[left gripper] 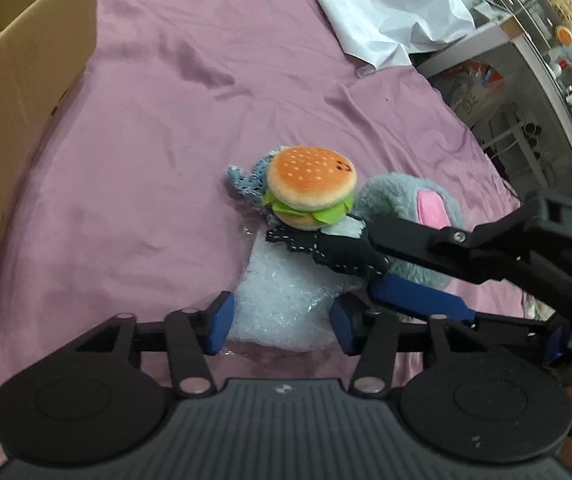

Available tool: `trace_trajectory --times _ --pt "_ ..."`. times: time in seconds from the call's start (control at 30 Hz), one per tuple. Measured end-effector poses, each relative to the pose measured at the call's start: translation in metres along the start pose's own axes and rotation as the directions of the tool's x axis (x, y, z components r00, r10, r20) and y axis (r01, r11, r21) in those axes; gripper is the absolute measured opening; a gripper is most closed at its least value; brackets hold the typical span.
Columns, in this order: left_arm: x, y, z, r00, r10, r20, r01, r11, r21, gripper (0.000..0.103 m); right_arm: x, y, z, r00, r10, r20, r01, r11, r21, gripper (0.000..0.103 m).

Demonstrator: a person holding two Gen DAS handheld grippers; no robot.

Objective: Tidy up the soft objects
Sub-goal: 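Grasp the bubble-wrap bag with the left tool while the right tool grasps the small black item, then carry the bubble wrap with the left tool while the right tool carries the black item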

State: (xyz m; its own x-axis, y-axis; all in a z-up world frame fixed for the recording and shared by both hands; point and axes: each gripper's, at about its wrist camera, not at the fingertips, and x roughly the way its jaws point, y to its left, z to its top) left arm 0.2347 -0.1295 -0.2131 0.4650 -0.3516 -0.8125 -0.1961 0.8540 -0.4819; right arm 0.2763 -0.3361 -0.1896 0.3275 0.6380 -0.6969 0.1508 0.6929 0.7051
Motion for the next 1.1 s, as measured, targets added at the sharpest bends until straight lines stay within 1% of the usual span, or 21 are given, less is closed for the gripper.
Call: trace_trajectory --times 0.13,0.2,0.27,0.37,0.5,0.6,0.83,0.93,1.1 --pt "-0.001 0.005 0.003 1.0 -0.021 -0.007 0.021 1.0 -0.014 0.045 0.005 0.004 0.001 1.0 -0.009 0.014 0.009 1.0 0.007 0.035" --pt "-0.003 0.005 0.004 1.0 -0.025 -0.007 0.025 1.0 -0.015 0.044 0.006 0.006 0.001 1.0 -0.015 0.028 0.014 1.0 0.008 0.029" --pt "-0.005 0.006 0.004 1.0 -0.03 -0.007 0.029 0.999 -0.012 0.042 0.009 0.005 0.001 1.0 -0.018 0.024 0.017 1.0 0.02 0.012" --pt "-0.01 0.008 0.003 1.0 -0.021 -0.009 0.021 1.0 -0.013 0.041 0.007 0.008 -0.002 0.999 -0.022 0.034 0.022 1.0 0.012 0.011" --pt "-0.019 0.01 0.001 1.0 0.005 -0.01 -0.005 1.0 0.002 0.04 -0.001 0.015 -0.003 0.998 0.0 0.058 0.001 1.0 -0.01 0.011" --pt "-0.029 0.011 -0.001 1.0 0.012 0.003 -0.013 1.0 0.018 0.04 -0.007 0.019 -0.006 0.997 0.01 0.07 -0.008 0.999 -0.034 0.01" --pt "-0.059 0.009 -0.003 0.997 0.044 0.061 -0.046 0.998 0.04 0.04 -0.019 0.03 -0.013 0.995 0.049 0.083 -0.042 0.995 -0.092 0.01" --pt "-0.071 0.008 -0.002 0.993 0.08 0.083 -0.084 0.995 0.05 0.04 -0.026 0.036 -0.018 0.992 0.072 0.104 -0.058 0.989 -0.138 0.01" --pt "-0.091 0.01 -0.001 0.988 0.095 0.124 -0.098 0.995 0.024 0.04 -0.029 0.043 -0.019 0.988 0.113 0.11 -0.092 0.979 -0.18 0.011"
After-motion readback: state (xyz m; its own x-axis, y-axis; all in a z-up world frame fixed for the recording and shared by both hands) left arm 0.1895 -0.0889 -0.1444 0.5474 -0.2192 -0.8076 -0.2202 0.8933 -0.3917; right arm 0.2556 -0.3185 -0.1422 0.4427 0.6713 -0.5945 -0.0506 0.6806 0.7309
